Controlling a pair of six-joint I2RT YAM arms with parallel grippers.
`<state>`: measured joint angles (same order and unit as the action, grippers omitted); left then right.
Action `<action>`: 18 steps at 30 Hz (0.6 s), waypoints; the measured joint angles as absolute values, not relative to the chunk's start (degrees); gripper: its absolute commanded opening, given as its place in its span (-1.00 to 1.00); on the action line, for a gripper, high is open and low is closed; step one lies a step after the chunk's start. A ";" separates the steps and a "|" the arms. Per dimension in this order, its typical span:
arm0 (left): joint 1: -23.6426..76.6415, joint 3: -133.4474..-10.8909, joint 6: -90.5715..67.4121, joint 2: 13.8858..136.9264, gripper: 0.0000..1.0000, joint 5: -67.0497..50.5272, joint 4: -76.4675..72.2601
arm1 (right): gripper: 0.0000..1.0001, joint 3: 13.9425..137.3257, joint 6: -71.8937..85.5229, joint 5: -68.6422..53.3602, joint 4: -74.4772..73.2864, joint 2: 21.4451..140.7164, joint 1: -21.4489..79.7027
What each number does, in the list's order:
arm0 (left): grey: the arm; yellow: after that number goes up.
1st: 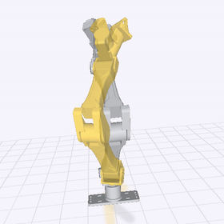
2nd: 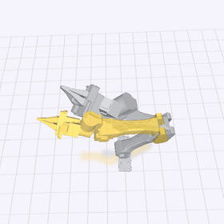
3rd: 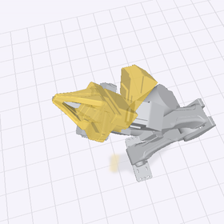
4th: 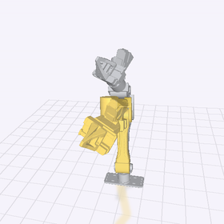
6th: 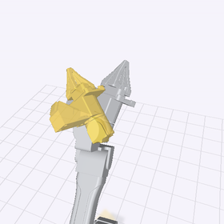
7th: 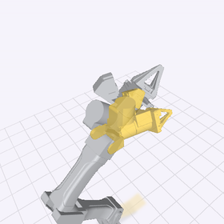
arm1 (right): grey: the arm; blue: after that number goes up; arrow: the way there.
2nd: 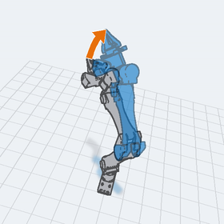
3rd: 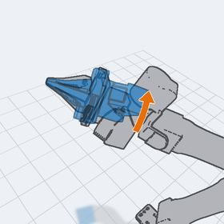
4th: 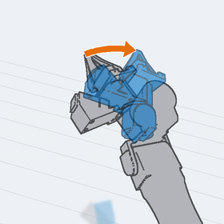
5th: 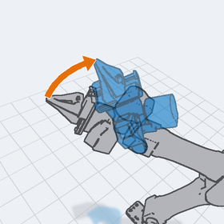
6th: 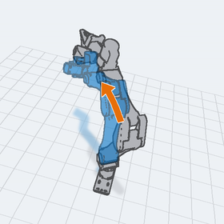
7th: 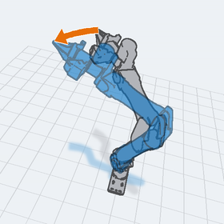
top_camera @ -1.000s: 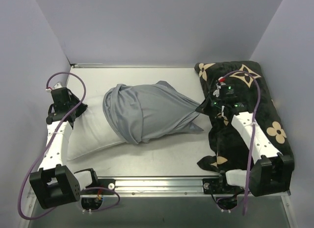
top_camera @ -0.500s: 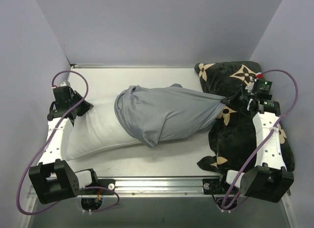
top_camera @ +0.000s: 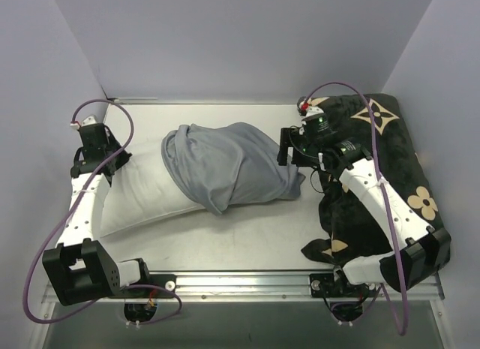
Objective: Remove the pillowcase from the pillow
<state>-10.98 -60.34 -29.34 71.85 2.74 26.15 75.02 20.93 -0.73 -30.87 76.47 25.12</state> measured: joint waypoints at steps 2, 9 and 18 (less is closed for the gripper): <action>-10.26 -60.36 -28.82 72.01 -1.00 3.42 26.17 | 0.61 75.20 20.69 -0.64 -30.50 76.93 28.27; -7.40 -60.64 -27.75 72.77 -1.00 5.52 26.06 | 0.61 87.61 20.32 1.69 -28.27 88.31 41.19; -7.14 -60.64 -27.55 72.84 -1.00 5.82 26.04 | -0.28 95.61 22.61 7.18 -29.65 102.04 44.03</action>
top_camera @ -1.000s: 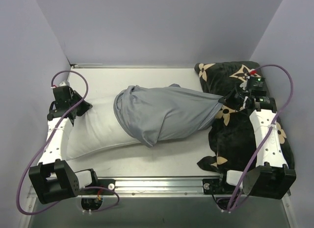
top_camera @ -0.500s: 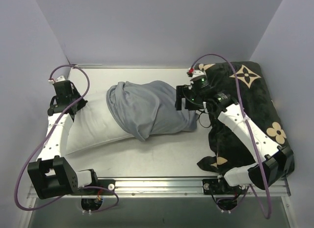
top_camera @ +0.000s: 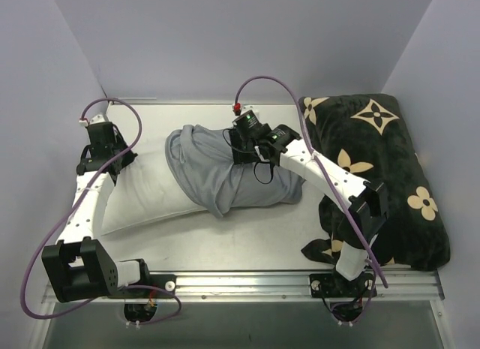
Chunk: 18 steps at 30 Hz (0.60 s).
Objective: Remove the pillowcase from the pillow
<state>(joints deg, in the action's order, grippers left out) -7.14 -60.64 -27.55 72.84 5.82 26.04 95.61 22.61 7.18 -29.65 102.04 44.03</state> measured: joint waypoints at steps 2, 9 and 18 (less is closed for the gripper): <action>-6.92 -60.64 -27.53 72.82 -1.00 5.82 26.04 | -0.70 95.59 22.96 7.70 -30.35 101.73 43.64; -6.85 -60.64 -27.51 72.82 -1.00 5.80 26.02 | -1.00 95.66 23.77 6.31 -30.68 101.36 40.34; -7.09 -60.66 -28.60 72.01 -1.00 -0.84 26.98 | -1.00 89.45 25.30 -0.54 -30.74 94.89 18.02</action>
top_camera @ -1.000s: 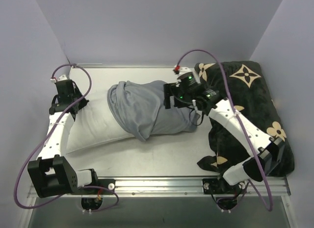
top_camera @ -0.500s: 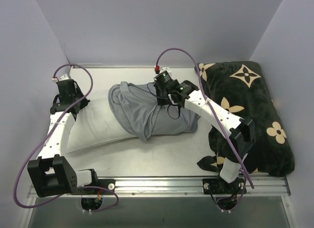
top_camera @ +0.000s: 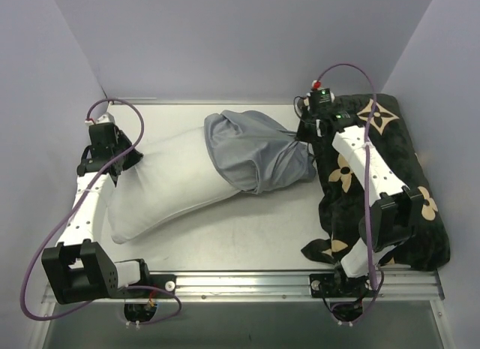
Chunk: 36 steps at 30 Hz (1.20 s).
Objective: Remove the pillowcase from the pillow
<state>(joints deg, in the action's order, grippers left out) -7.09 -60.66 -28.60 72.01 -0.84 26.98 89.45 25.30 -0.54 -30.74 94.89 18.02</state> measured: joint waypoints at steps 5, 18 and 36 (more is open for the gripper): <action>-7.01 -60.71 -29.78 72.01 -1.00 -5.34 27.66 | -1.00 89.45 25.54 -3.75 -32.95 93.06 11.90; -3.77 -74.52 -23.40 81.41 0.17 2.63 31.14 | -1.00 80.27 25.71 -2.00 -28.23 95.13 31.31; 16.91 -58.57 -28.77 72.82 0.95 7.55 22.46 | -1.00 80.01 28.10 -9.06 -20.73 101.91 28.97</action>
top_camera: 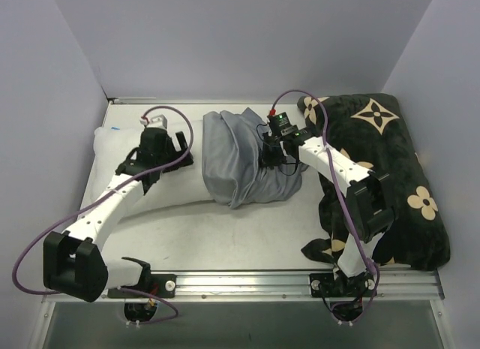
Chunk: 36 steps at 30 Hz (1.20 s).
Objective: Remove the pillowcase from the pillow
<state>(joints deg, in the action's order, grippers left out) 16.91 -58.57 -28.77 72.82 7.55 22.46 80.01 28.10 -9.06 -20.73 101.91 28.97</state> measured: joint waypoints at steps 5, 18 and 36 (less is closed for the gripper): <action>17.41 -52.90 -33.74 76.99 -0.52 5.85 14.15 | -1.00 80.01 28.05 -9.08 -20.69 101.91 29.15; 1.67 -59.27 -36.86 74.81 -1.00 -4.03 16.51 | -1.00 82.74 27.64 -19.68 -21.74 98.35 11.33; -11.62 -60.90 -32.53 72.25 -1.00 0.16 25.50 | -1.00 91.18 25.43 -7.68 -32.91 96.07 -10.39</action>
